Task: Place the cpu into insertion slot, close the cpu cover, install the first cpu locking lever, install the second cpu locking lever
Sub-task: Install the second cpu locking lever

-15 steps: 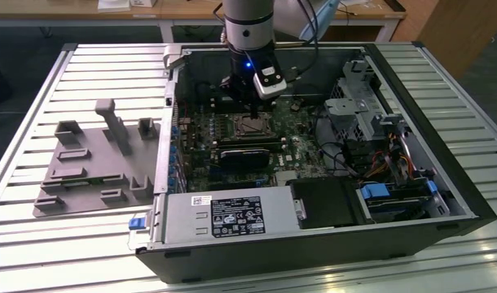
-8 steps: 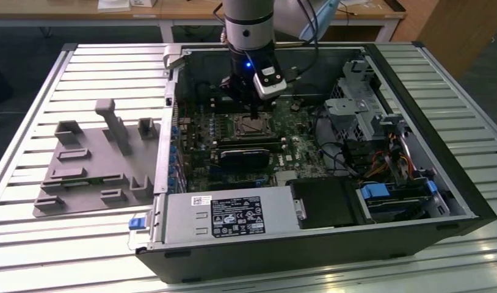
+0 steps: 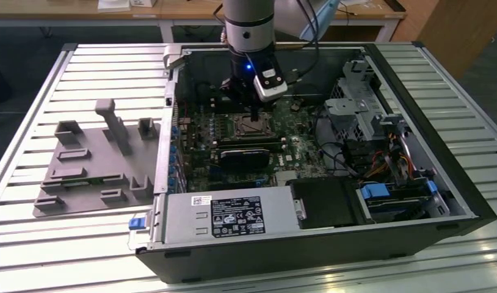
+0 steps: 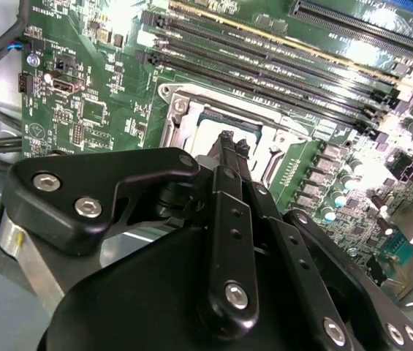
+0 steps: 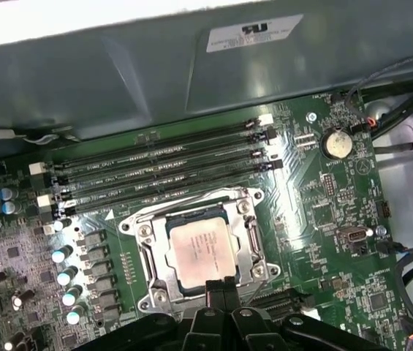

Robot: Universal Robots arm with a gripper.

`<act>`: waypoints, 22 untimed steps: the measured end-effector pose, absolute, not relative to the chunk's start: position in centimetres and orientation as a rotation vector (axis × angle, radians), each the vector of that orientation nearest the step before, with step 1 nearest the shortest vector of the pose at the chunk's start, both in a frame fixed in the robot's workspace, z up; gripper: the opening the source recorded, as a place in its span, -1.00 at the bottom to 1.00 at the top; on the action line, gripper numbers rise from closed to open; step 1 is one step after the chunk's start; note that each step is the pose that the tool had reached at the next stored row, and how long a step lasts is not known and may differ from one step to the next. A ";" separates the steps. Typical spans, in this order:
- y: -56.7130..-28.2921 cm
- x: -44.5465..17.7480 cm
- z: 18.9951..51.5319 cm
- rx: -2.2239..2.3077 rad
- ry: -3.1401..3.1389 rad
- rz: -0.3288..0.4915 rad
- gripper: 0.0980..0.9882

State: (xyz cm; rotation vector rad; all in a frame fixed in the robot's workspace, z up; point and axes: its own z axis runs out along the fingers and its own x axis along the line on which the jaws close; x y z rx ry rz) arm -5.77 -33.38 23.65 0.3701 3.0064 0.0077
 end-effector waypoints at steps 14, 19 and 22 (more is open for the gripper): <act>-35.3 -5.8 23.6 0.370 3.006 0.007 -0.99; -35.9 -6.0 23.6 0.370 3.006 0.007 -0.99; -35.9 -6.3 23.5 0.370 3.006 0.008 -0.99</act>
